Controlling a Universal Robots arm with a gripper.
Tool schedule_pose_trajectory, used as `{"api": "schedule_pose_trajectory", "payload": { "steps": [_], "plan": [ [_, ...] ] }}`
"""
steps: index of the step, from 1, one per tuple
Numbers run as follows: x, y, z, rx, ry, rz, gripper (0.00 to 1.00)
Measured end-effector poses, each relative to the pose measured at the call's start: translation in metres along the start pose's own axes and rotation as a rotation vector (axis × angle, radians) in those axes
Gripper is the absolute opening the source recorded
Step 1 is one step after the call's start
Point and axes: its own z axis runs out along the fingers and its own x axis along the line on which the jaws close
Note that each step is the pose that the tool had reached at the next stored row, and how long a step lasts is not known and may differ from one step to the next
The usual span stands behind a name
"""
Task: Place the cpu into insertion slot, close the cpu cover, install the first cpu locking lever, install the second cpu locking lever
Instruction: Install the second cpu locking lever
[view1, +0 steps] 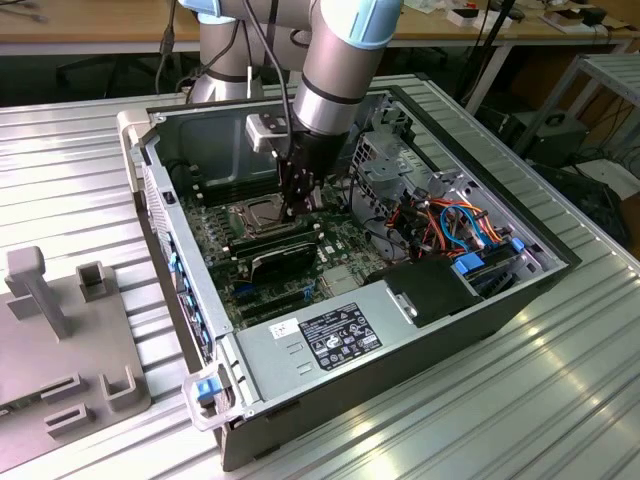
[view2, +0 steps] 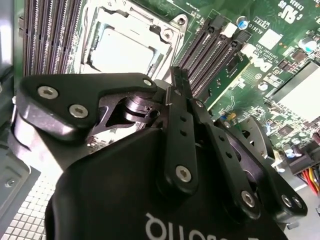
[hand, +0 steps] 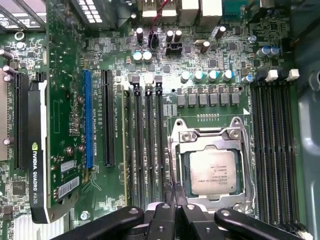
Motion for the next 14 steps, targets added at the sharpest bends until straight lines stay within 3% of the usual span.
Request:
{"api": "schedule_pose_trajectory", "payload": {
  "steps": [14],
  "plan": [
    [0.0004,0.0069,0.0098,-0.0007,-0.0059,-0.016,0.11]
  ]
}}
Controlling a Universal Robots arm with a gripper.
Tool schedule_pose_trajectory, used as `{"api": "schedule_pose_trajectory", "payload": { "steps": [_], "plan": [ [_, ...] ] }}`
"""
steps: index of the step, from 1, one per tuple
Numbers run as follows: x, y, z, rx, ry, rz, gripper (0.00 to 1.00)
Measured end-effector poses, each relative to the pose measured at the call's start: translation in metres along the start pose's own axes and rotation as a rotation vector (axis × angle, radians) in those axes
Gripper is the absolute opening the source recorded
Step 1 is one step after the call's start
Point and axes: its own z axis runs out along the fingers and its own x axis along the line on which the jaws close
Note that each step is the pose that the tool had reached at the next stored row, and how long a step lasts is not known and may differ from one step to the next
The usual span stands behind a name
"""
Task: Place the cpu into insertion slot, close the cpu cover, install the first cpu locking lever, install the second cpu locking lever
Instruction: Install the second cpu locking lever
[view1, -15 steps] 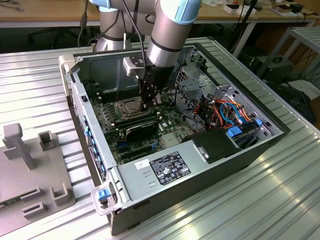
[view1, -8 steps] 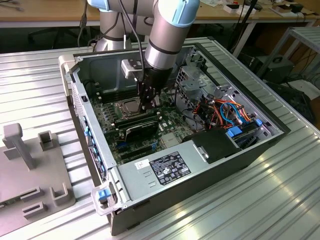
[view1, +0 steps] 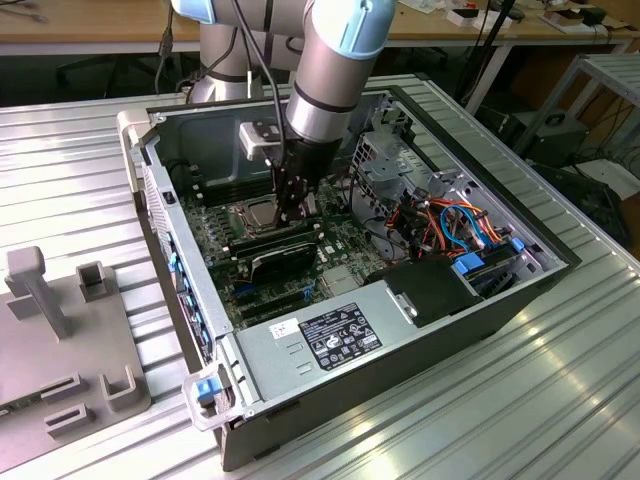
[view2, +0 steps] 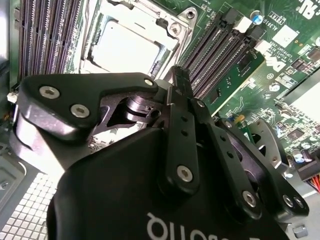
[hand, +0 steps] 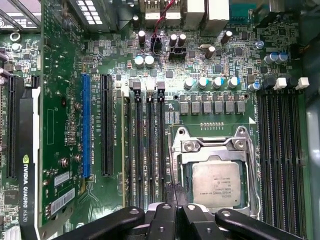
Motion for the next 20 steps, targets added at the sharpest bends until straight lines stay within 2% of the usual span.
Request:
{"api": "schedule_pose_trajectory", "payload": {
  "steps": [8,11,16,19,20],
  "plan": [
    [0.0001,0.0041,0.0048,-0.0002,-0.0091,-0.002,0.11],
    [0.0003,0.0084,0.0053,-0.0004,-0.0105,-0.003,0.11],
    [0.0005,0.0115,0.0055,-0.0006,-0.0130,-0.008,0.11],
    [0.0006,0.0138,0.0057,-0.0009,-0.0167,-0.012,0.11],
    [0.0007,0.0145,0.0060,-0.0010,-0.0208,-0.015,0.11]
  ]
}}
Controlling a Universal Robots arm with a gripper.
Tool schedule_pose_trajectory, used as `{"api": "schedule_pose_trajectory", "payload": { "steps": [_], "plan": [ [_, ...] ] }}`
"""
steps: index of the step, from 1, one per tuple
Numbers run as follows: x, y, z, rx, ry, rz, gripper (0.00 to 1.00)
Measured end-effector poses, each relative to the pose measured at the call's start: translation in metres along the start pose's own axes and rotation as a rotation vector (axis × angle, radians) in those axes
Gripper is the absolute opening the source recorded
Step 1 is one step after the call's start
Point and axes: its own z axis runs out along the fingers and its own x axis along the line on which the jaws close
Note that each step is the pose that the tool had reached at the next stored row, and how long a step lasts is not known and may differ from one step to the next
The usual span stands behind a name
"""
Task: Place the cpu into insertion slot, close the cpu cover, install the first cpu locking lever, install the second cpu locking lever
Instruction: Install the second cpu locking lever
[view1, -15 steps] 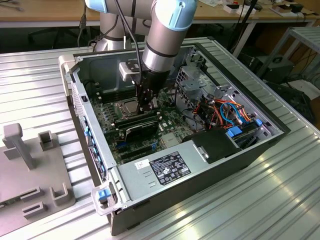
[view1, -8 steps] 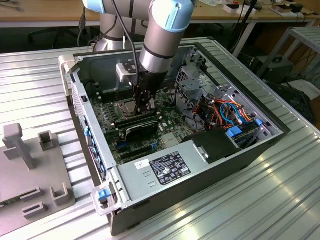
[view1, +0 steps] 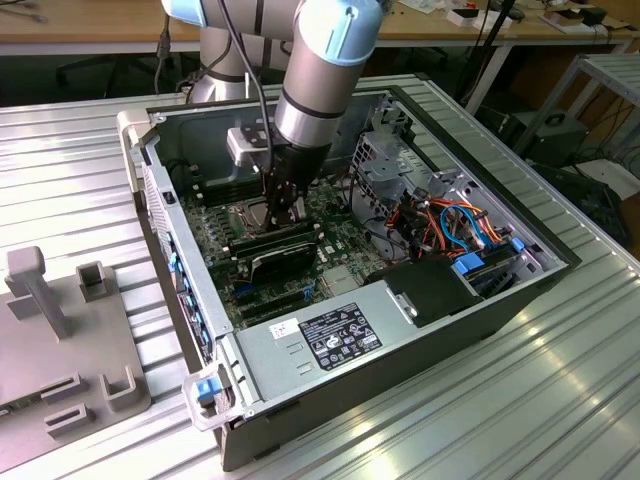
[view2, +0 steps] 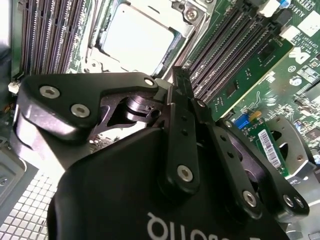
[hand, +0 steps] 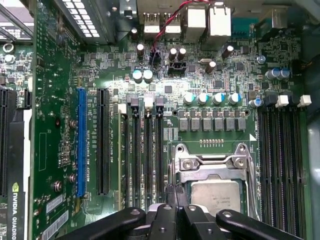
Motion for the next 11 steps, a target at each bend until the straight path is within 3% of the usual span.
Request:
{"api": "schedule_pose_trajectory", "payload": {
  "steps": [3,11],
  "plan": [
    [0.0008,0.0014,0.0005,-0.0012,-0.0055,-0.025,0.11],
    [0.0010,0.0013,0.0021,-0.0017,-0.0062,-0.032,0.11]
  ]
}}
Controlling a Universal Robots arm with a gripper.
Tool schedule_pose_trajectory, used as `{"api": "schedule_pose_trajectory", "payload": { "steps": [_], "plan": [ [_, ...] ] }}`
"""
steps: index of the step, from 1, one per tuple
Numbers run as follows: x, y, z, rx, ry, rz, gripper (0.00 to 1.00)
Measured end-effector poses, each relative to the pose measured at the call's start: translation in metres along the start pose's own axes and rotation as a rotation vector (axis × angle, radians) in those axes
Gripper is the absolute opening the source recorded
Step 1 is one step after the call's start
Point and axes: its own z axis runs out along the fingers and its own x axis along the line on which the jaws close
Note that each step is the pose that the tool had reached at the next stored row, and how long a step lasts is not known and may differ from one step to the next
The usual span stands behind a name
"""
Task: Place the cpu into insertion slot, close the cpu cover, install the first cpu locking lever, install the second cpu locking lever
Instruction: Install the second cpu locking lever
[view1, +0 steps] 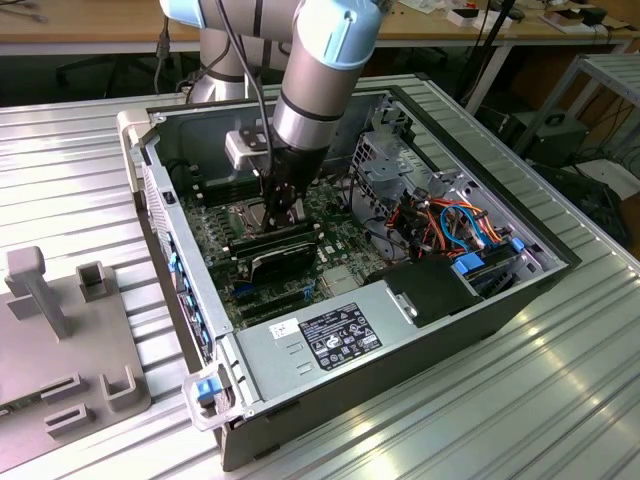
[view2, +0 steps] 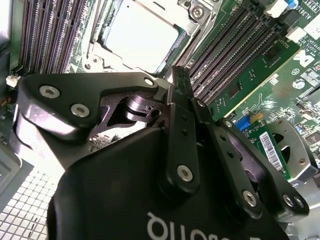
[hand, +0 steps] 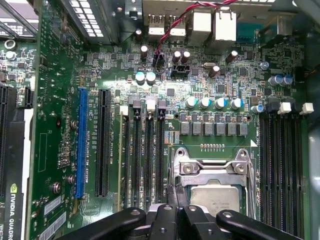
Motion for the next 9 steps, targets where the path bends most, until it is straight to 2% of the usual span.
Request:
{"api": "schedule_pose_trajectory", "payload": {
  "steps": [9],
  "plan": [
    [0.0003,-0.0004,0.0042,0.0000,-0.0050,-0.002,0.11]
  ]
}}
